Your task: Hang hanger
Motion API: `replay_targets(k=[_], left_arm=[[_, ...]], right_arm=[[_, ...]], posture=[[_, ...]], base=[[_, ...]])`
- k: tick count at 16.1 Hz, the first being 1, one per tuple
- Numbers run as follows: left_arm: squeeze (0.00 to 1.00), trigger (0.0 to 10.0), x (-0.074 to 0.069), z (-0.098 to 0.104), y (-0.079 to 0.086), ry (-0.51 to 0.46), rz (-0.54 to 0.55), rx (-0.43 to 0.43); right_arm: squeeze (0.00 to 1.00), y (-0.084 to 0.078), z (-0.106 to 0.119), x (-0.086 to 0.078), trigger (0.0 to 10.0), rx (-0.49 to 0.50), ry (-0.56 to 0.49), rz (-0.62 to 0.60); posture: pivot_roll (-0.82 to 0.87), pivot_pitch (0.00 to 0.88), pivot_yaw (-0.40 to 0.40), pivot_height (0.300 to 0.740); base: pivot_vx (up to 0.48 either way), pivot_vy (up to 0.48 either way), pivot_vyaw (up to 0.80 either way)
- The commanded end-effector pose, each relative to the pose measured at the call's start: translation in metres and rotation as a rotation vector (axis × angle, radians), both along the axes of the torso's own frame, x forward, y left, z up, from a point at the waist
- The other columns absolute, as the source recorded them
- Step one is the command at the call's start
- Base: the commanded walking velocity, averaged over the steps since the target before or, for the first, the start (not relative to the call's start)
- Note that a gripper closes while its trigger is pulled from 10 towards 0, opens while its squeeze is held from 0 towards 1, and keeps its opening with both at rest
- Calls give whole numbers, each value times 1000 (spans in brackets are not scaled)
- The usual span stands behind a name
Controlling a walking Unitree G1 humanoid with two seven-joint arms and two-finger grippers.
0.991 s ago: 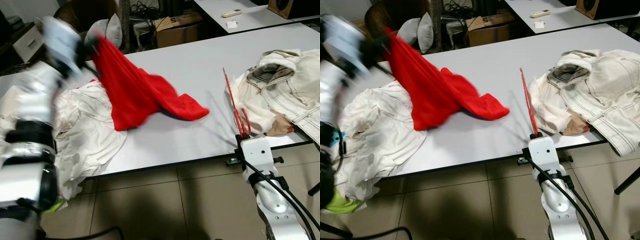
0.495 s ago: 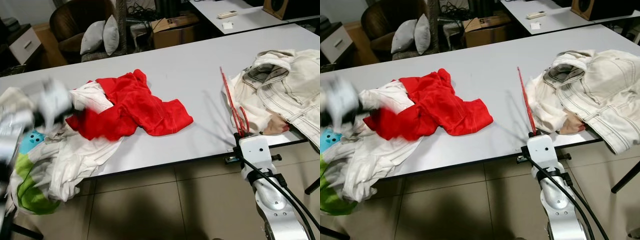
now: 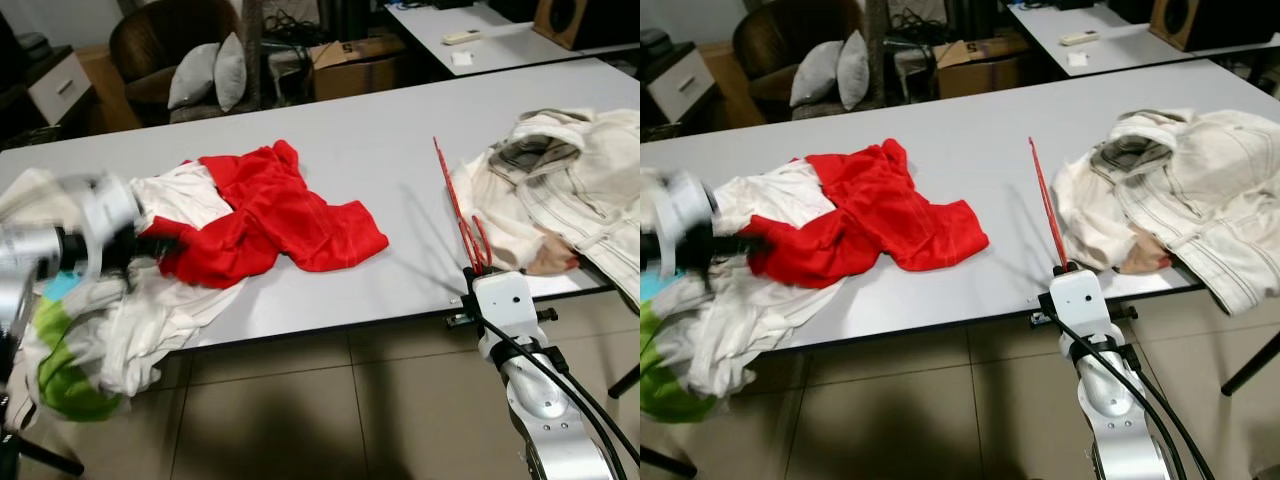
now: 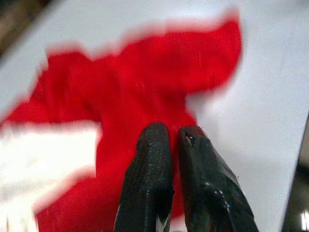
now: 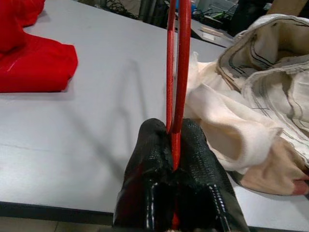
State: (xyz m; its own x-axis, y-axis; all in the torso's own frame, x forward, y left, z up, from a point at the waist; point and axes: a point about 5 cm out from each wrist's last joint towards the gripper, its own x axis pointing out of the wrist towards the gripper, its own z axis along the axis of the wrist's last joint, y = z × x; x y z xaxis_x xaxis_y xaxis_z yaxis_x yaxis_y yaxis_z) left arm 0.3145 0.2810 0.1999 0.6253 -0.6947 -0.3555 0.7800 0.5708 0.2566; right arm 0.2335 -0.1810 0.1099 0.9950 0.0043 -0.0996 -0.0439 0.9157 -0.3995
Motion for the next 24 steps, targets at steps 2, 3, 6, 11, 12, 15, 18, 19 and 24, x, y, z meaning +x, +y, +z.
replay_targets(k=[2, 3, 6, 11, 12, 15, 18, 19, 24], left_arm=[[1000, 10000, 1, 23, -7, -42, -23, -138], [1000, 10000, 2, 24, -9, -42, -28, -149], [1000, 10000, 14, -19, -35, 15, 1, 49], [0, 10000, 29, -57, -41, -31, 216, 265], [0, 10000, 31, -59, -41, -44, 241, 277], [0, 10000, 41, -68, -43, -75, 359, 257], [0, 3176, 46, -72, -54, -56, 361, 185], [0, 0, 47, -73, -56, -55, 367, 176], [0, 0, 48, -82, -56, -19, 366, 206]], right_arm=[[0, 4, -1, 2, 10000, -5, 3, 18], [0, 3, -1, 2, 10000, -5, 3, 18], [0, 3, 1, 4, 10000, -12, -6, 22], [0, 3, 2, 4, 10000, -20, -14, 22], [0, 3, 2, 4, 10000, -19, -13, 21], [0, 4, 2, 5, 10000, -19, -12, 25], [0, 5, 2, 6, 10000, -22, -13, 32], [0, 5, 2, 6, 10000, -22, -13, 33], [0, 6, 1, 6, 10000, -22, -9, 39]], posture=[[-77, 0, 172, 740], [-78, 0, 172, 740], [-85, 0, 172, 740], [-101, 0, 183, 740], [-100, 0, 181, 740], [-93, 0, 173, 740], [-88, 0, 171, 740], [-88, 0, 171, 740], [-87, 0, 168, 740]], base=[[0, 0, 0], [0, 0, 0], [0, 0, 0], [0, 0, 0], [0, 0, 0], [0, 0, 0], [0, 0, 0], [0, 0, 0], [0, 0, 0]])
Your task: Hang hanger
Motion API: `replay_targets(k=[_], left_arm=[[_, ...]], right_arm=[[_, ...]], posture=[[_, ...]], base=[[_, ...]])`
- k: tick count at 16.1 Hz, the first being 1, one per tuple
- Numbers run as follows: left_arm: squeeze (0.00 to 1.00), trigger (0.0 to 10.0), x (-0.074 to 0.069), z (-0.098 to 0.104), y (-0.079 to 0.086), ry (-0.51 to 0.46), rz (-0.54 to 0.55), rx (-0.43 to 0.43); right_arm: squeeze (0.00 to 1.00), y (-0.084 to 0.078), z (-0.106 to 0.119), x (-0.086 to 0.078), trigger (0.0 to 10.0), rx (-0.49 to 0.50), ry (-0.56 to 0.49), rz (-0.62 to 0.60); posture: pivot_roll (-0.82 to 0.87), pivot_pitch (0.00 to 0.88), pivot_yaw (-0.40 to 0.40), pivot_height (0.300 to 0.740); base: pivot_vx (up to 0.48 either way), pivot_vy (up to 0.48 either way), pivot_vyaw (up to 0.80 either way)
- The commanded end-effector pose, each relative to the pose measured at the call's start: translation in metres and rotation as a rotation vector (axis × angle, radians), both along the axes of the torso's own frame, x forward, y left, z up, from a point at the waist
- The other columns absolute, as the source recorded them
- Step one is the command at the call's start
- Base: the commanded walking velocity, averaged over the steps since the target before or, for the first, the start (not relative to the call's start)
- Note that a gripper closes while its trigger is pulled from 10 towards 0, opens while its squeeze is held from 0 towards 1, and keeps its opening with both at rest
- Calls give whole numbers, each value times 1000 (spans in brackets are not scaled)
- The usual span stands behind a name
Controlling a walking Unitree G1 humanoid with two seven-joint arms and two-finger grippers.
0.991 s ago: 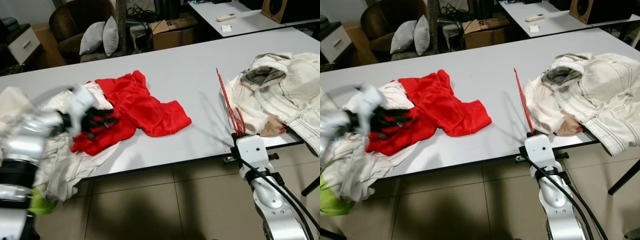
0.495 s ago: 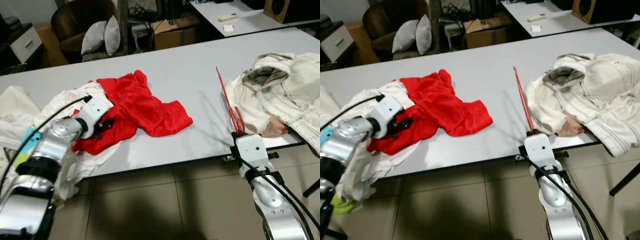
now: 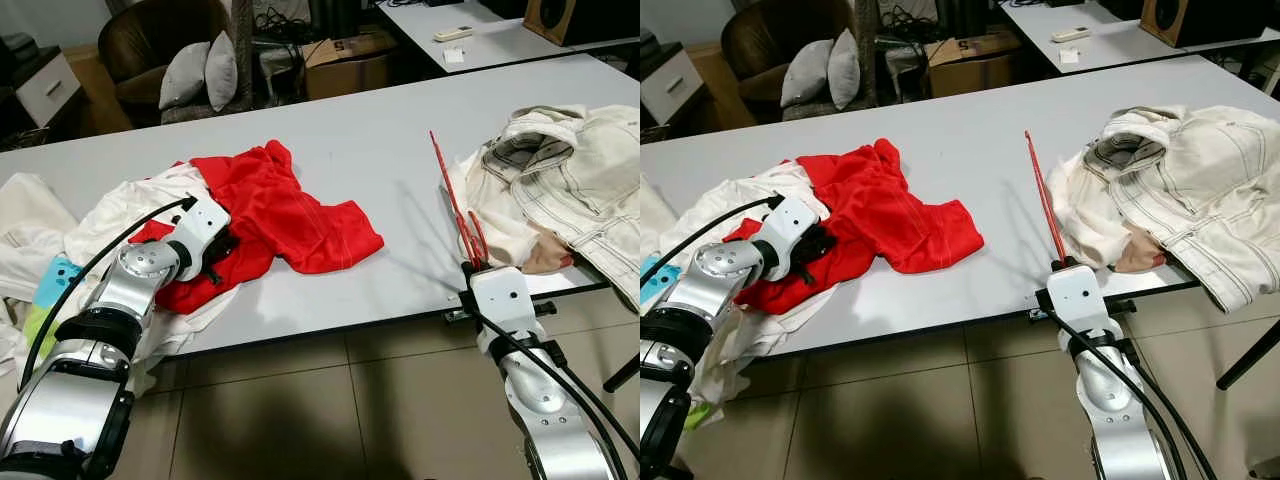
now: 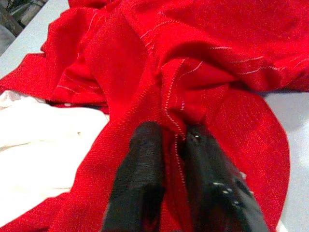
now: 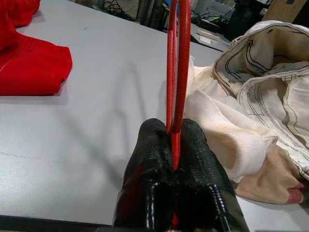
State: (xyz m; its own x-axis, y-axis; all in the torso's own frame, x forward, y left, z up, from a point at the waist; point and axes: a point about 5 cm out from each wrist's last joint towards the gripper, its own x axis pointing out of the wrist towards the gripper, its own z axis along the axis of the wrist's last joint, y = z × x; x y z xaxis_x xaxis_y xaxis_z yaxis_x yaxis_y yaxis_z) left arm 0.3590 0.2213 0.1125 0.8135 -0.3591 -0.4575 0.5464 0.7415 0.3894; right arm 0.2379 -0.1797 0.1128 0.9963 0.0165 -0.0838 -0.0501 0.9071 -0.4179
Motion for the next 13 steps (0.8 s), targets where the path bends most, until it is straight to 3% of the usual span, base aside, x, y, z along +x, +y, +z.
replay_targets(k=[1, 4, 7, 11, 12, 13], left_arm=[[0, 0, 4, 6, 4, -18, 18, 10], [0, 0, 6, 10, 0, -27, 21, -57], [0, 0, 17, 35, -6, -87, 32, -237], [0, 0, 35, 114, -7, -292, 29, -496], [0, 0, 38, 138, -11, -340, 3, -576], [0, 0, 39, 179, -23, -432, -63, -697]], right_arm=[[0, 4, -2, 2, 10000, -4, 7, 25], [0, 5, -2, 4, 10000, -9, 12, 33], [0, 8, -5, 4, 10000, -35, 35, 75], [0, 7, -1, 9, 10000, -63, 42, 132], [0, 7, 0, 13, 10000, -71, 42, 150], [0, 7, 2, 17, 10000, -85, 42, 177]], posture=[[-87, 0, 167, 740], [-85, 0, 164, 740], [-85, 0, 145, 740], [-59, 0, 70, 740], [-46, 0, 43, 740], [-31, 0, 16, 740]], base=[[0, 0, 0], [0, 0, 0], [0, 0, 0], [0, 0, 0], [0, 0, 0], [0, 0, 0]])
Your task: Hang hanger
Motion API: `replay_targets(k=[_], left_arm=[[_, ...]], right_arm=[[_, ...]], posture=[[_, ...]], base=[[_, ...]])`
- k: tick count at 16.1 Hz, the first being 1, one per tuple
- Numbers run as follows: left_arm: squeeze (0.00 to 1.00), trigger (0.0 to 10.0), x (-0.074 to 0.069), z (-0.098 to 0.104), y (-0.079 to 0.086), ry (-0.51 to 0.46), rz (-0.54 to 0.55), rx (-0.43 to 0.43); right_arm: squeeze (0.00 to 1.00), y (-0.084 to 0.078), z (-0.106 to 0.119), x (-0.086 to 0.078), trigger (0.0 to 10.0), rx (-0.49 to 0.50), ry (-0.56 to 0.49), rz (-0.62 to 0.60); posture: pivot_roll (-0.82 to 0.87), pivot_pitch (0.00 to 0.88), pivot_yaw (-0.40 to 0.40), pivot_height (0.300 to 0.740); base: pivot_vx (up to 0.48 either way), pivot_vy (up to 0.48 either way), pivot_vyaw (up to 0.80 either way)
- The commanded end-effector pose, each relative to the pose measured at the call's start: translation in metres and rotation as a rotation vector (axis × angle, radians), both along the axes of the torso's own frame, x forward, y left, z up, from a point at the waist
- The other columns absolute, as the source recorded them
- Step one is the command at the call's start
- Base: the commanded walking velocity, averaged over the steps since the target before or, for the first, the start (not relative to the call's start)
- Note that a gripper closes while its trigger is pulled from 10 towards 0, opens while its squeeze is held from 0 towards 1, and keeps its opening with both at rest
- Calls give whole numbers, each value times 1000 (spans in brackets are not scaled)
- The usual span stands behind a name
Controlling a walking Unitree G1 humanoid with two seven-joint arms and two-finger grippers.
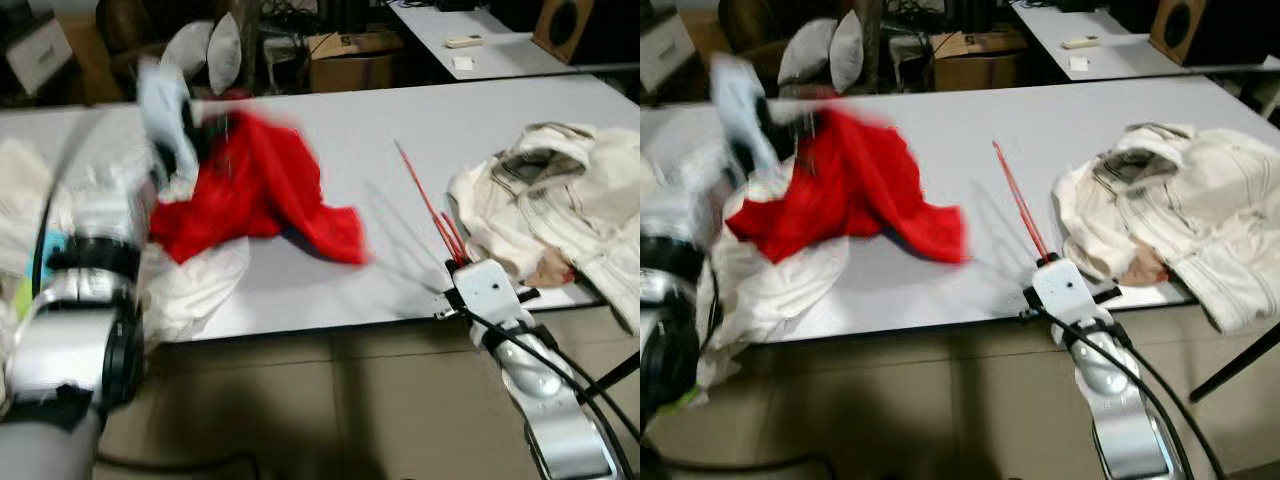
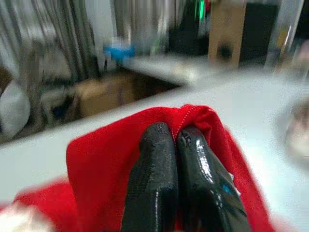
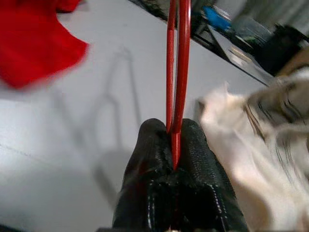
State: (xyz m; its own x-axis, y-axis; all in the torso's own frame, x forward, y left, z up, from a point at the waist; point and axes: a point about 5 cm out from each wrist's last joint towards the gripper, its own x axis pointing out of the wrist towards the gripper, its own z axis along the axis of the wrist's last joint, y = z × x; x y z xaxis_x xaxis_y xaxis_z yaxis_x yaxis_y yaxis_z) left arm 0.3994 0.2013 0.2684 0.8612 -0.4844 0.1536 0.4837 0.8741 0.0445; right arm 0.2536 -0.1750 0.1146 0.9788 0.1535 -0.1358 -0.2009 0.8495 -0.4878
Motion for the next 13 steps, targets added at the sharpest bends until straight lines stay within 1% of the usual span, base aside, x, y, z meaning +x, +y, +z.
replay_targets(k=[1, 2, 3, 4, 5, 6, 7, 9, 10, 11, 12, 13], left_arm=[[0, 0, -2, 39, -7, -106, -47, -92], [0, 0, -4, 68, -21, -180, -129, -117], [0, 0, -5, 72, -26, -196, -150, -86], [0, 0, -6, 73, -33, -207, -172, -14], [0, 0, -4, 58, -42, -165, -186, 72], [0, 0, -3, 46, -45, -130, -189, 113], [0, 0, -2, 39, -47, -104, -182, 119], [0, 0, -2, 35, -48, -85, -184, 109], [0, 0, -1, 35, -48, -73, -175, 110], [0, 0, 2, 35, -46, -53, -142, 106], [0, 0, 4, 35, -44, -48, -114, 106], [0, 0, 8, 38, -40, -44, -50, 96]], right_arm=[[0, 3, 1, 3, 10000, -2, -2, 38], [0, 4, 3, 7, 10000, -5, -4, 52], [0, 4, 3, 8, 10000, -6, -5, 55], [0, 6, 4, 9, 10000, -6, -6, 60], [0, 7, 4, 10, 10000, -4, -9, 63], [0, 7, 3, 8, 10000, 1, -10, 53], [0, 6, 2, 5, 10000, 5, -8, 43], [0, 5, 1, 2, 10000, 6, -9, 32], [0, 5, 3, -1, 10000, 14, -27, 26], [0, 8, 8, -4, 10000, 48, -49, 63], [0, 12, 11, -6, 10000, 73, -50, 106], [0, 20, 18, -15, 10000, 115, -37, 251]], posture=[[-27, 0, 9, 740], [-17, 0, -3, 740], [-17, 0, -3, 740], [-17, 0, -2, 740], [-27, 0, 13, 740], [-33, 0, 22, 740], [-45, 0, 37, 740], [-58, 0, 52, 740], [-65, 0, 63, 740], [-71, 0, 74, 740], [-72, 0, 76, 740], [-75, 0, 83, 740]], base=[[0, 0, 0], [0, 0, 0], [0, 0, 0], [0, 0, 0], [0, 0, 0], [0, 0, 0], [0, 0, 0], [0, 0, 0], [0, 0, 0], [0, 0, 0], [0, 0, 0], [0, 0, 0]])
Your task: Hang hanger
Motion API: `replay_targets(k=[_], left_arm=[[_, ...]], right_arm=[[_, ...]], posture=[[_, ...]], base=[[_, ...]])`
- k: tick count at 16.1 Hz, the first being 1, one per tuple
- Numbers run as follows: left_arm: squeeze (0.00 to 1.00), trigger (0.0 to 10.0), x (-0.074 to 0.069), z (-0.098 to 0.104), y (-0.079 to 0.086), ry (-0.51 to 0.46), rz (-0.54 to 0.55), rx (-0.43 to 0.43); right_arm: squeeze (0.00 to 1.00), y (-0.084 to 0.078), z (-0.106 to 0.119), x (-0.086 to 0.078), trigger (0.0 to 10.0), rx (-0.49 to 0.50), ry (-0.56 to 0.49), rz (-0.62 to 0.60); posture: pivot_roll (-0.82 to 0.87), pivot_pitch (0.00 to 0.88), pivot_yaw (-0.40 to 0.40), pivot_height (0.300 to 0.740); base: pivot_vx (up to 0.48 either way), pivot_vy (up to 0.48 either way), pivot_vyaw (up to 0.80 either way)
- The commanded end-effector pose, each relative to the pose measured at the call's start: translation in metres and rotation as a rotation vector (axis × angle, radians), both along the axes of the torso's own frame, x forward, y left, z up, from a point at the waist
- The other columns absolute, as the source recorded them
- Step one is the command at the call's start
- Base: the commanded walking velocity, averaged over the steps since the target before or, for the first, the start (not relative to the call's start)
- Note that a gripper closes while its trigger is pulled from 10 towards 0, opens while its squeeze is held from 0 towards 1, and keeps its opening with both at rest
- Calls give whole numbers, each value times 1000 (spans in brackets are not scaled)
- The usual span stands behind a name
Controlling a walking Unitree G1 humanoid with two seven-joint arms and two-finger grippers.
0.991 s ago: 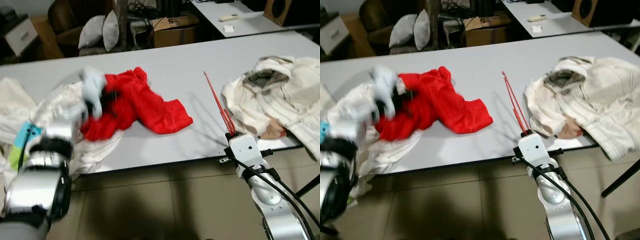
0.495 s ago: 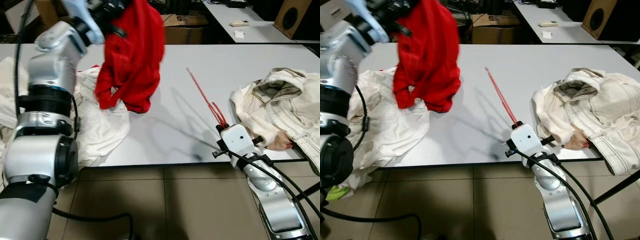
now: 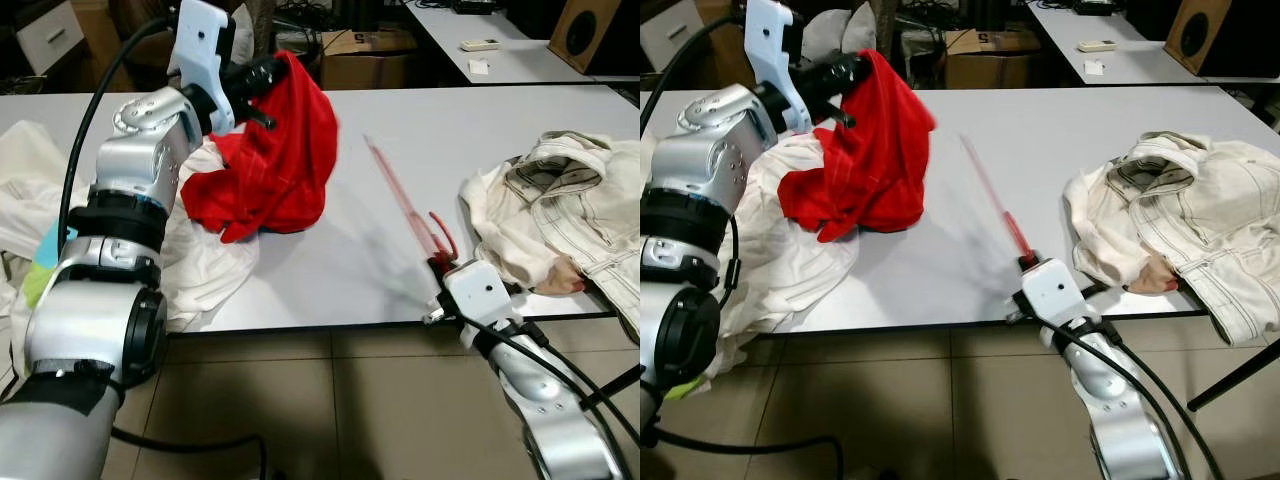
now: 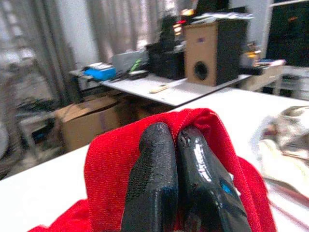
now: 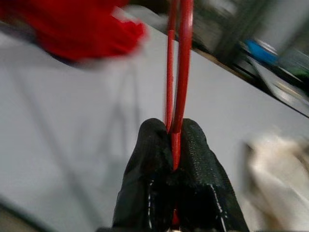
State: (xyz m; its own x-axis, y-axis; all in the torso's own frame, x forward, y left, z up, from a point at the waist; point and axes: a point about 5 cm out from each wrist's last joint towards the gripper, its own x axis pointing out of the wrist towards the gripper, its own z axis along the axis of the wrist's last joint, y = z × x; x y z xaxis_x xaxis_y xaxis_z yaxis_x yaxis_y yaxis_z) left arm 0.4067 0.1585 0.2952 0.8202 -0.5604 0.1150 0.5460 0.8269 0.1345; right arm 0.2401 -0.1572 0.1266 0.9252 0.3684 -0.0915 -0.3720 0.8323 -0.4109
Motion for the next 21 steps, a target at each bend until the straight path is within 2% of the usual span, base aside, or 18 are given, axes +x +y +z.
replay_targets(k=[1, 6, 10, 12, 14, 16, 19, 20, 21], left_arm=[[0, 0, 2, 14, 3, -36, 45, -12], [0, 0, 6, 19, 13, -48, 156, -43], [0, 0, 0, 30, 0, -74, 54, -53], [0, 0, -5, 35, -7, -78, -23, -48], [0, 0, -13, 36, -12, -63, -102, -11], [0, 0, -17, 35, -5, -47, -107, 44], [0, 0, -16, 35, 18, -33, -22, 93], [0, 0, -16, 34, 25, -26, 3, 110], [0, 0, -16, 34, 27, -24, 14, 114]], right_arm=[[0, 6, 8, -8, 10000, 21, -3, 115], [0, 14, 10, -22, 10000, 21, 40, 274], [0, 28, 2, -12, 10000, 20, 105, 282], [0, 30, 0, -3, 10000, -6, 101, 239], [0, 20, 0, 10, 10000, -17, 85, 104], [0, 1, 9, 20, 10000, 23, 51, -37], [0, -34, 30, 31, 10000, 122, -54, -256], [0, -44, 40, 34, 10000, 157, -103, -305], [0, -47, 44, 35, 10000, 172, -120, -313]], posture=[[-75, 0, 83, 740], [-70, 0, 79, 740], [-57, 0, 62, 740], [-54, 0, 58, 740], [-53, 0, 58, 740], [-51, 0, 55, 740], [-55, 0, 57, 740], [-56, 0, 58, 740], [-59, 0, 60, 740]], base=[[0, 0, 0], [0, 0, 0], [0, 0, 0], [0, 0, 0], [0, 0, 0], [0, 0, 0], [0, 0, 0], [0, 0, 0], [0, 0, 0]])
